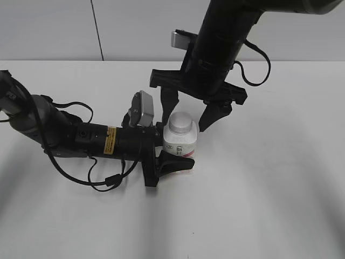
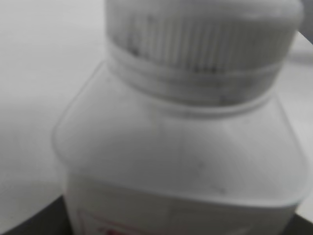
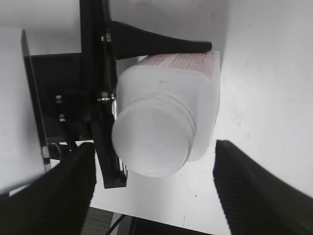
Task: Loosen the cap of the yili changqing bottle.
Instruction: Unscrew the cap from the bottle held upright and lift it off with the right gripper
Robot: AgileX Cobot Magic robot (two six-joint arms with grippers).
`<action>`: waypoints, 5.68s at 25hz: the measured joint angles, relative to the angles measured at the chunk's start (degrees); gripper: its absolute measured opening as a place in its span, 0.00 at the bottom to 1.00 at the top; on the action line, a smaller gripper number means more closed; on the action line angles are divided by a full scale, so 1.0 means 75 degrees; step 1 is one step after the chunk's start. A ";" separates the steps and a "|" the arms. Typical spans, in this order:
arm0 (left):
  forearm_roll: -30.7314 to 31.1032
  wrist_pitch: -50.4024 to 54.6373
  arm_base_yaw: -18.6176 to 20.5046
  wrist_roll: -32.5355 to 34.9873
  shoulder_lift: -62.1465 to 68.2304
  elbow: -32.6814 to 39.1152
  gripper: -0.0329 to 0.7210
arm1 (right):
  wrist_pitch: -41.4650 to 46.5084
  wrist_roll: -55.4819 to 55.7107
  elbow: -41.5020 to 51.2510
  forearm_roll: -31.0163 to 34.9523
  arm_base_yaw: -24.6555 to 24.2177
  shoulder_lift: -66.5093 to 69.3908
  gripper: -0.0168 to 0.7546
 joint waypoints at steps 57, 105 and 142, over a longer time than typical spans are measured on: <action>-0.0001 0.0042 -0.0006 0.0007 0.0000 0.0000 0.59 | -0.0343 -0.5689 -0.0007 -0.0259 0.0055 0.0178 0.54; 0.0269 -0.0109 0.0001 0.0071 0.0000 0.0000 0.57 | -0.0229 -1.2775 -0.0014 -0.0112 0.0055 0.0178 0.53; 0.0336 -0.0142 0.0001 0.0007 0.0000 0.0000 0.57 | 0.0255 -0.8046 -0.0014 -0.0130 0.0055 -0.0596 0.77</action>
